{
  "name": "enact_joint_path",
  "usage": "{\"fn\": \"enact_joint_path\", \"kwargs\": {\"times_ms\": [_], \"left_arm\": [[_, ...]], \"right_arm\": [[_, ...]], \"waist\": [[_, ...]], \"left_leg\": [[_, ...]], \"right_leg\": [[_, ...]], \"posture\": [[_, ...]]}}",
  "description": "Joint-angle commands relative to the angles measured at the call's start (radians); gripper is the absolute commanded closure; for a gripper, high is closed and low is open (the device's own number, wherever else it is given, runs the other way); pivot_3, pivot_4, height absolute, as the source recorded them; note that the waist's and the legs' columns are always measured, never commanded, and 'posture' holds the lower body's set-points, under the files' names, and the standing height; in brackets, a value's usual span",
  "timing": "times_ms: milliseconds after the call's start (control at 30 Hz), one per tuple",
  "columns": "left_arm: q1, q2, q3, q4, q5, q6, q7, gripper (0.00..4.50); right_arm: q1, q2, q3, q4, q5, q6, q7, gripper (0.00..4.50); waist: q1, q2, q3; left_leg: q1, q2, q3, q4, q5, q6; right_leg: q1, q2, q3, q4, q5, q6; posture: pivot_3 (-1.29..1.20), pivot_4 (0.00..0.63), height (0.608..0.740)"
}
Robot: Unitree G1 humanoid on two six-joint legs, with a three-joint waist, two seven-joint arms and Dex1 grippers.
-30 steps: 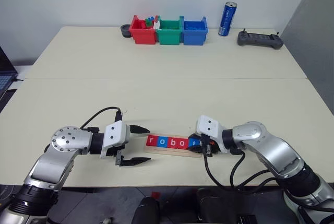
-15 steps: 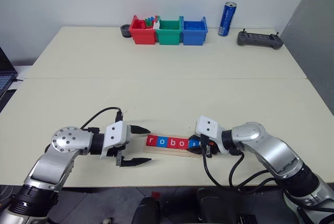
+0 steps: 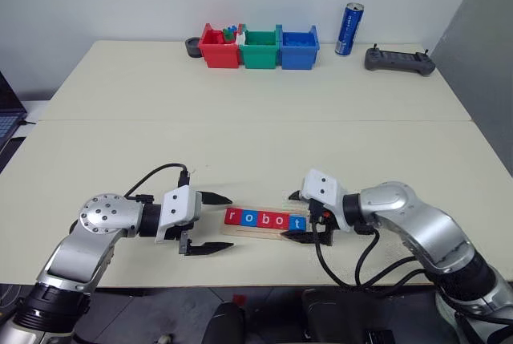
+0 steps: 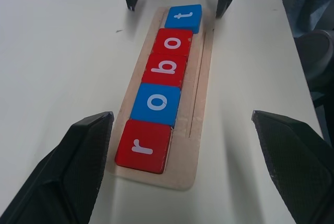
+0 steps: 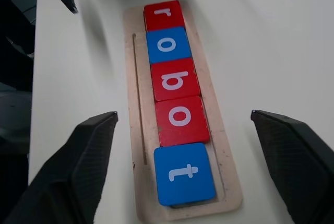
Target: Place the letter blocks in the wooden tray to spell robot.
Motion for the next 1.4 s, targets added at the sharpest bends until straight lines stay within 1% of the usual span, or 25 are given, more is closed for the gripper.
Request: {"fn": "enact_joint_path", "kwargs": {"times_ms": [33, 167, 300, 333, 600, 933, 1133, 1200, 1267, 1400], "left_arm": [[0.000, 0.008, 0.017, -0.024, -0.009, 0.002, 0.003, 0.00], [0.003, 0.010, 0.019, -0.030, -0.009, 0.005, 0.002, 0.00], [-0.018, 0.008, 0.012, -0.024, -0.009, 0.012, -0.002, 0.00], [-0.021, 0.007, 0.011, -0.024, -0.010, 0.014, -0.003, 0.00], [-0.032, 0.003, 0.008, -0.037, -0.011, 0.031, -0.002, 0.00], [-0.033, -0.001, 0.009, -0.043, -0.012, 0.043, 0.003, 0.00], [-0.033, -0.002, 0.012, -0.040, -0.012, 0.043, 0.005, 0.00], [-0.027, 0.003, 0.025, -0.034, -0.016, 0.055, 0.012, 0.00], [-0.018, 0.018, 0.036, -0.032, -0.005, 0.074, 0.026, 0.00], [0.008, 0.053, 0.082, -0.035, -0.020, 0.082, 0.021, 0.00]], "right_arm": [[0.051, -0.057, -0.037, -0.098, 0.044, 0.013, 0.019, 1.30], [0.096, -0.105, -0.021, -0.131, 0.044, -0.009, 0.022, 2.78], [0.085, -0.124, 0.026, -0.104, 0.025, -0.029, 0.032, 4.26], [0.078, -0.121, 0.038, -0.092, 0.017, -0.032, 0.028, 4.48], [0.055, -0.083, 0.079, -0.029, -0.021, -0.045, -0.017, 4.48], [0.056, -0.048, 0.080, 0.018, -0.052, -0.079, -0.045, 4.48], [0.047, -0.040, 0.047, -0.001, 0.004, -0.070, -0.007, 4.48], [0.042, -0.055, 0.006, -0.026, 0.040, -0.062, 0.015, 4.12], [0.045, -0.096, -0.032, -0.043, 0.057, -0.077, 0.043, 3.59], [0.055, -0.178, -0.111, -0.073, 0.098, -0.097, 0.096, 2.12]], "waist": [[0.000, 0.000, 0.000], [0.000, 0.000, 0.000], [-0.002, 0.000, 0.000], [-0.002, 0.000, 0.000], [-0.001, 0.000, 0.000], [-0.001, 0.000, 0.000], [-0.001, 0.000, 0.000], [-0.001, 0.000, 0.000], [0.000, 0.000, 0.000], [-0.001, 0.000, 0.000]], "left_leg": [[0.000, 0.000, 0.000, 0.000, 0.000, 0.000], [0.000, 0.000, 0.000, 0.000, 0.000, 0.000], [0.000, 0.000, 0.000, 0.000, 0.000, 0.000], [0.001, 0.000, 0.000, 0.000, 0.000, 0.000], [0.000, 0.000, 0.000, 0.000, 0.000, 0.000], [0.000, 0.000, 0.000, 0.000, 0.000, 0.000], [0.000, 0.000, 0.000, 0.000, 0.000, 0.000], [0.000, 0.000, 0.000, 0.000, 0.000, 0.000], [0.000, 0.000, 0.000, 0.000, 0.000, 0.000], [0.000, 0.000, 0.000, 0.000, 0.000, 0.000]], "right_leg": [[0.000, 0.000, 0.000, 0.000, 0.000, 0.000], [0.000, 0.000, 0.000, 0.000, 0.000, 0.000], [0.000, 0.000, 0.000, 0.000, -0.001, 0.002], [0.000, 0.000, 0.000, 0.000, -0.001, 0.002], [0.000, 0.000, 0.000, 0.000, 0.000, 0.000], [0.000, 0.000, 0.000, 0.000, 0.000, 0.001], [0.000, 0.000, 0.000, 0.000, 0.000, 0.000], [0.000, 0.000, 0.000, 0.000, 0.000, 0.000], [0.000, 0.000, 0.000, 0.000, 0.000, 0.000], [0.000, 0.000, 0.000, 0.000, 0.000, 0.001]], "posture": [[0.00, 0.150, 0.740], [0.00, 0.150, 0.740], [0.00, 0.150, 0.740], [0.00, 0.150, 0.740], [0.00, 0.150, 0.740], [0.00, 0.150, 0.740], [0.00, 0.150, 0.740], [0.00, 0.150, 0.740], [0.00, 0.150, 0.740], [0.00, 0.150, 0.740]]}}
